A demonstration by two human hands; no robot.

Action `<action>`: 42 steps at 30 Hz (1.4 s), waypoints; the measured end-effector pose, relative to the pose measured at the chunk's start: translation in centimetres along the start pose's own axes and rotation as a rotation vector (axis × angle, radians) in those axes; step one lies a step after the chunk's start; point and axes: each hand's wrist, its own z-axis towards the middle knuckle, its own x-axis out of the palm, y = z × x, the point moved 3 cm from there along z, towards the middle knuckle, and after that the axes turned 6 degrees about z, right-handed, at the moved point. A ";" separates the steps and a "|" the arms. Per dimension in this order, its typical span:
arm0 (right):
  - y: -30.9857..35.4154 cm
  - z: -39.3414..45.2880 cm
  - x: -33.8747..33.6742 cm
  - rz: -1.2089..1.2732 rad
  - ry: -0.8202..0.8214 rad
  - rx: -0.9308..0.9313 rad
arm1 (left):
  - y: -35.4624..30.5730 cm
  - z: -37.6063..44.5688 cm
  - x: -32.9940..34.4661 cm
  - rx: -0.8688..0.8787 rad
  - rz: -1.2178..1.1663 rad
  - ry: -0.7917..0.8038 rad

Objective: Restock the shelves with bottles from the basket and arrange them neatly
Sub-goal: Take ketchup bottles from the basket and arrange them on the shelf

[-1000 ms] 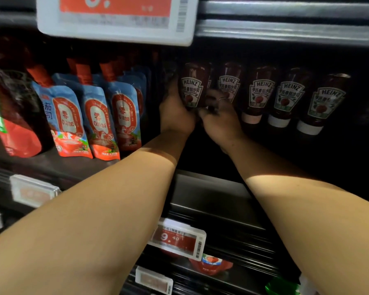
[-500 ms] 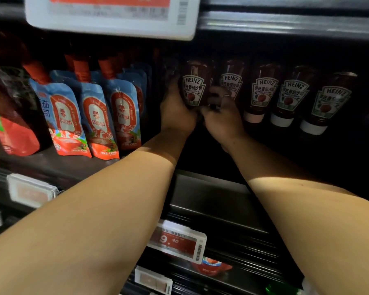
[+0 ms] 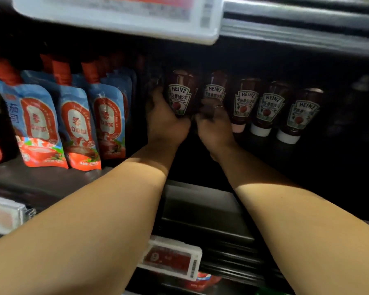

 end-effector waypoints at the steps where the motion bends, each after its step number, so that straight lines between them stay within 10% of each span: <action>1: 0.0 -0.1 -0.4 0.001 -0.032 0.022 | -0.1 -0.2 -0.2 -0.015 0.027 -0.012; 14: 3.0 -10.0 -11.1 -0.165 -0.415 0.198 | -1.1 -2.7 -1.6 0.000 0.169 0.204; 25: 5.6 -19.2 -17.6 -0.079 -0.346 0.217 | -2.8 -8.9 -5.7 0.149 0.494 0.540; 32: 6.8 -30.8 -24.2 -0.035 -0.242 -0.140 | -3.6 -20.7 -12.4 0.385 0.181 0.115; 36: -1.4 -37.9 -27.7 -0.042 -0.123 0.089 | 2.2 -31.1 -12.9 0.396 0.124 0.072; 42: -17.8 -50.9 -29.8 -0.081 0.052 0.800 | 19.3 -46.7 -7.9 -0.214 0.376 0.626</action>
